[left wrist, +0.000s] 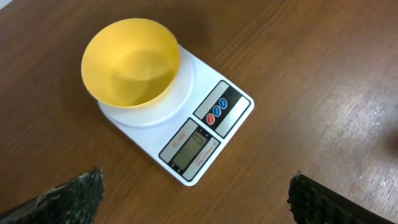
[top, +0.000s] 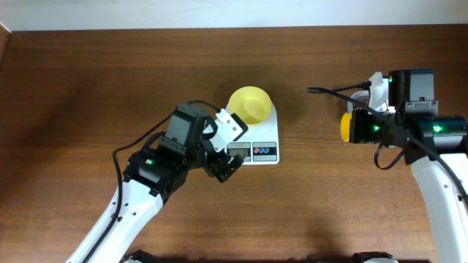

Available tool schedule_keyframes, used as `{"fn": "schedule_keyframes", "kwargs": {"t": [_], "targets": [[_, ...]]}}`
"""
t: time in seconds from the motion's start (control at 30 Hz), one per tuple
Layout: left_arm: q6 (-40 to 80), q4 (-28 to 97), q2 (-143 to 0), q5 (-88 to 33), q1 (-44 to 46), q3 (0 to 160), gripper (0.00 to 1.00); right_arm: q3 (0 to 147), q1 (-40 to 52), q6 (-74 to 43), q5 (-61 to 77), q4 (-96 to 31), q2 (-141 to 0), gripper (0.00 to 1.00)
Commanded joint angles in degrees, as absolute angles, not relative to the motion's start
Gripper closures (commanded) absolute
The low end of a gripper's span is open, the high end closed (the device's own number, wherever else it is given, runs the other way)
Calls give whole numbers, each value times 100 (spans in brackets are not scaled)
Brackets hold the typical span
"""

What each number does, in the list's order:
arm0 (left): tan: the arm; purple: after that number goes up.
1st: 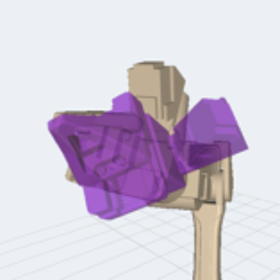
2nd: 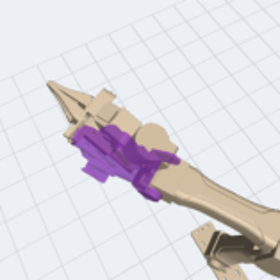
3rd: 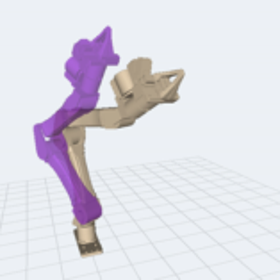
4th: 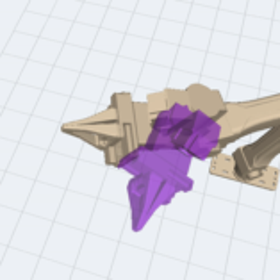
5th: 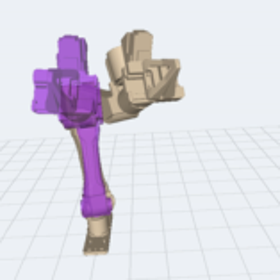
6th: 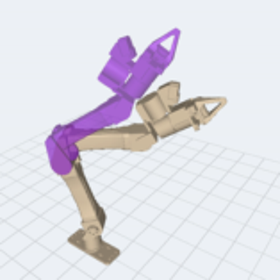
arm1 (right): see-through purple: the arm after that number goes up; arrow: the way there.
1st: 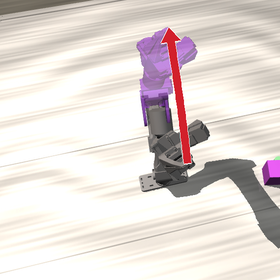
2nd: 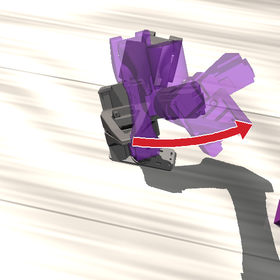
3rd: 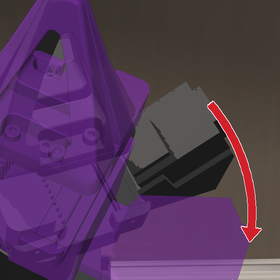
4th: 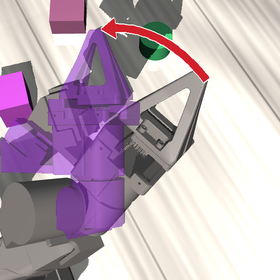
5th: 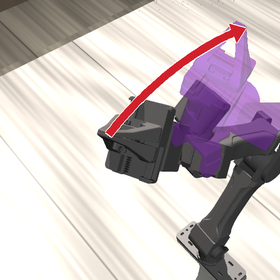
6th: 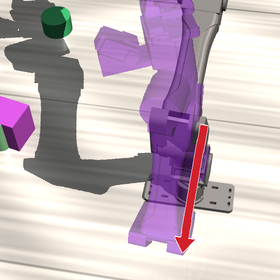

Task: Scoop item into bowl and weigh 50g on scale
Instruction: 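Dip the scoop into the red beans tub with the right gripper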

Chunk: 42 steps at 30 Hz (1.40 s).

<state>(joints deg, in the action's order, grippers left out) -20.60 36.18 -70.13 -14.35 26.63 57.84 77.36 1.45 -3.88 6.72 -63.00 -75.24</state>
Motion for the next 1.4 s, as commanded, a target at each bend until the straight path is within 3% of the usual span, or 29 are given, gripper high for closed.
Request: {"fn": "schedule_keyframes", "kwargs": {"t": [0.0, 0.27, 0.37, 0.43, 0.63, 0.83, 1.37], "targets": [[-2198, 3627, -6952, -1415, 2711, 5725, 1, 7828, 110, -336, 683, -6302, -7529, 96], [-2198, 3627, -6952, -1415, 2711, 5725, 1, 7835, 71, -336, 679, -6195, -7529, 96], [-2198, 3627, -6952, -1415, 2711, 5725, 1, 7937, -668, -281, 718, -6206, -7572, 96], [-2198, 3627, -6952, -1415, 2711, 5725, 1, 8591, -1317, 429, 1057, -6525, -8027, 96], [-2198, 3627, -6952, -1415, 2711, 5725, 1, 10958, -1627, 1625, 1332, -7301, -10499, 96], [-2198, 3627, -6952, -1415, 2711, 5725, 1, 10962, -2038, 1717, 1308, -6965, -11303, 96], [-2198, 3627, -6952, -1415, 2711, 5725, 1, 10949, -2067, 1715, 738, -6855, -11410, 96]]}}
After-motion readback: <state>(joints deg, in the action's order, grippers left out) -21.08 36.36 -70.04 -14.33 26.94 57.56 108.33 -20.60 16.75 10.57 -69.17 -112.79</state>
